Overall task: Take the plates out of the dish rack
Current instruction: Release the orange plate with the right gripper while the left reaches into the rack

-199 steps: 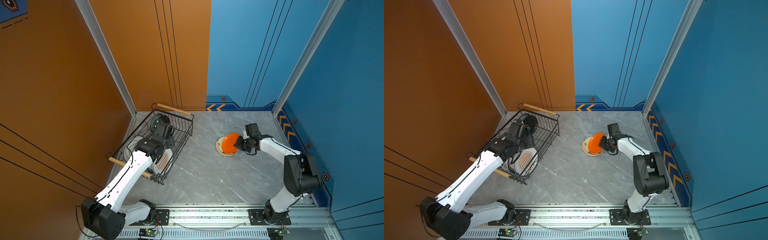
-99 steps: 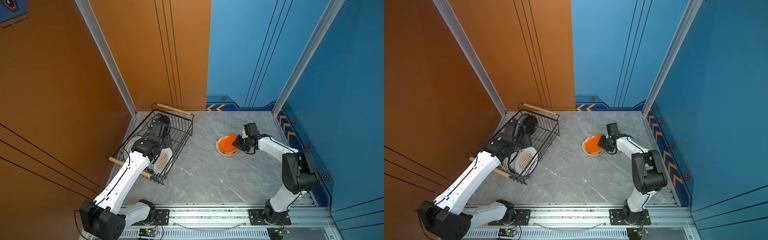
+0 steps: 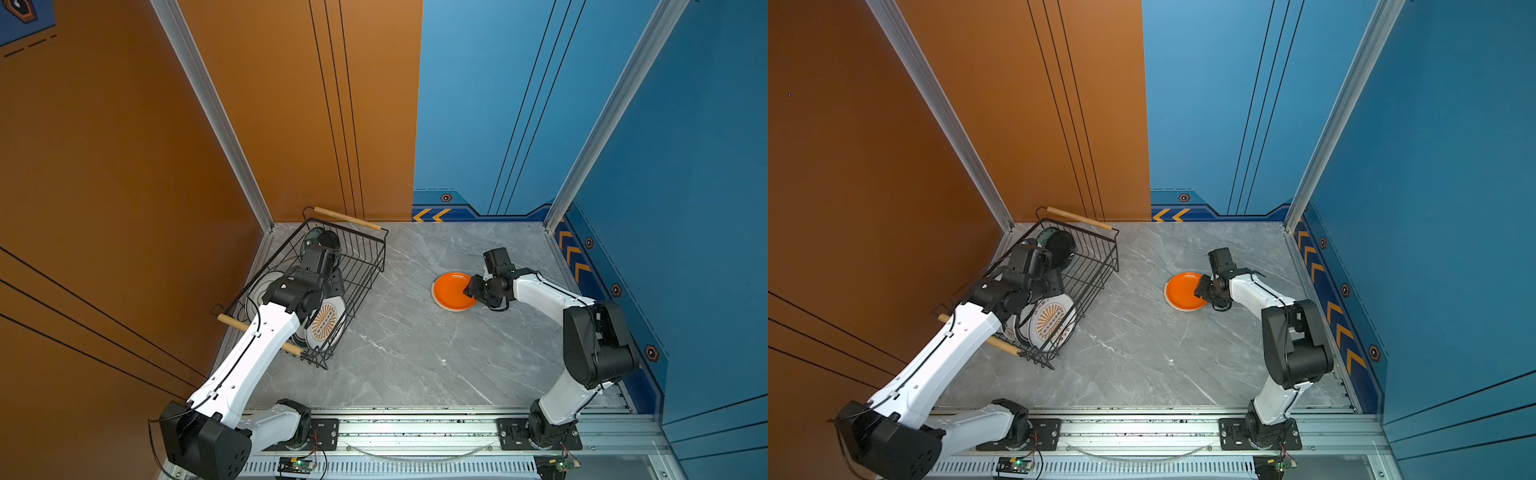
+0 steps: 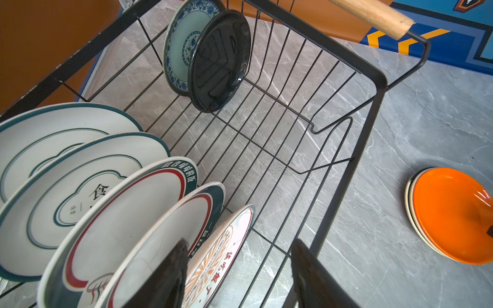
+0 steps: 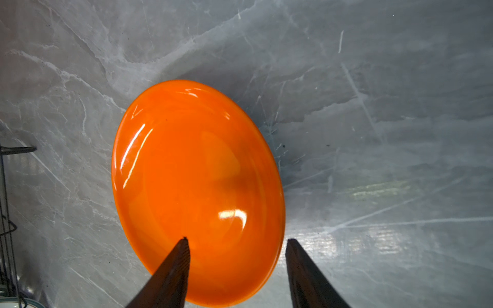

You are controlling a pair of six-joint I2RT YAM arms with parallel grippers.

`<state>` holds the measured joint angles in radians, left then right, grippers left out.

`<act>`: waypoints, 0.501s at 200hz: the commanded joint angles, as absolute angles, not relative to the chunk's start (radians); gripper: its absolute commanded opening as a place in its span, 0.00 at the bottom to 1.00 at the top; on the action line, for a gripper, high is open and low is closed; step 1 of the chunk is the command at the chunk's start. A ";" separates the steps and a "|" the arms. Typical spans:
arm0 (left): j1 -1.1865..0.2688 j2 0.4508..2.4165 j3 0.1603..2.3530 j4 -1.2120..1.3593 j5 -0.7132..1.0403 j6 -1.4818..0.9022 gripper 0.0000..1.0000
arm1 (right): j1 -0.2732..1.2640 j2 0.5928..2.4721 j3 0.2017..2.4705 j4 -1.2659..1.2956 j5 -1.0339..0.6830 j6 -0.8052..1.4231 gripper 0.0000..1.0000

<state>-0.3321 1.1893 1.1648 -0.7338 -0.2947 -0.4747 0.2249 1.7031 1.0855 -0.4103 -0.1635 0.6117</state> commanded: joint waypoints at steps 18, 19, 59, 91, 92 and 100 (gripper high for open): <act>-0.320 1.196 1.155 -0.746 -0.269 -0.446 0.63 | 0.247 1.721 1.124 -0.467 -0.071 0.581 0.64; -0.320 1.197 1.155 -0.746 -0.269 -0.446 0.63 | 0.248 1.723 1.124 -0.467 -0.070 0.580 0.64; -0.307 1.224 1.179 -0.746 -0.266 -0.411 0.64 | 0.260 1.760 1.144 -0.474 -0.072 0.577 0.72; -0.283 1.255 1.199 -0.728 -0.266 -0.386 0.65 | 0.279 1.798 1.172 -0.481 -0.061 0.568 0.79; -0.283 1.256 1.199 -0.728 -0.267 -0.385 0.66 | 0.280 1.799 1.173 -0.481 -0.061 0.568 0.79; -0.277 1.267 1.203 -0.721 -0.262 -0.375 0.66 | 0.284 1.807 1.177 -0.484 -0.058 0.563 0.83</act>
